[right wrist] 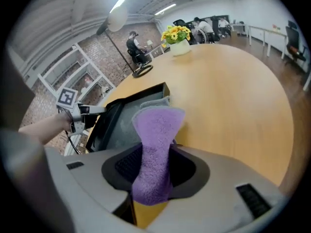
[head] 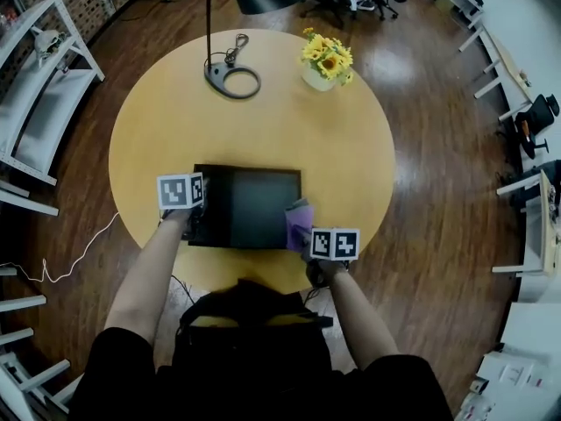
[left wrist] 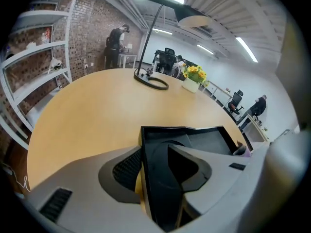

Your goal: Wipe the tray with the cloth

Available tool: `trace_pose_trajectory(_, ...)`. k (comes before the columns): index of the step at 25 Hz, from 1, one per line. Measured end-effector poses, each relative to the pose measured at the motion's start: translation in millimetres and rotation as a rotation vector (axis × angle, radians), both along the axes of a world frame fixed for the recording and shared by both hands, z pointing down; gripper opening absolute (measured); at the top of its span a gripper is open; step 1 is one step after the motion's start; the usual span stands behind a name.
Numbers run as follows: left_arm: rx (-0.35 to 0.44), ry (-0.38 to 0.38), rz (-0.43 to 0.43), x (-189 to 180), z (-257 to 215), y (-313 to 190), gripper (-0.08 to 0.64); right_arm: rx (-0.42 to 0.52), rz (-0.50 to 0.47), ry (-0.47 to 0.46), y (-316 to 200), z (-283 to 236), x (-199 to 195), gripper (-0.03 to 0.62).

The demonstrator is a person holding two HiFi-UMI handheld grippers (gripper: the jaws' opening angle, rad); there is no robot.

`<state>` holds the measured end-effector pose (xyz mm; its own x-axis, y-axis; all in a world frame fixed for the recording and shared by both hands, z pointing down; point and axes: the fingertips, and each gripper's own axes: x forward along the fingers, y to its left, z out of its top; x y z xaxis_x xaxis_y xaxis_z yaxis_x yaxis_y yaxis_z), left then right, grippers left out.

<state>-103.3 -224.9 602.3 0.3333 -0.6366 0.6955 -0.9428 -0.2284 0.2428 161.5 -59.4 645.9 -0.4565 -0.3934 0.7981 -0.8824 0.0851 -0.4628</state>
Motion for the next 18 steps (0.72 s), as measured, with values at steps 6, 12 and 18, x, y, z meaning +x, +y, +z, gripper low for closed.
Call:
trace_pose_trajectory(6, 0.031, 0.003, 0.032, -9.8, -13.1, 29.4, 0.160, 0.157, -0.056, -0.041, -29.7, -58.3, 21.2, 0.148)
trace_pose_trajectory(12, -0.058, 0.054, 0.044, -14.7, -2.5, 75.9, 0.160, 0.377, -0.527, 0.247, -115.9, -88.1, -14.9, 0.149)
trace_pose_trajectory(18, -0.152, 0.053, 0.052, -2.5, 18.9, 103.3, 0.158, 0.453, -0.848, 0.270, -161.3, -73.5, -118.4, 0.149)
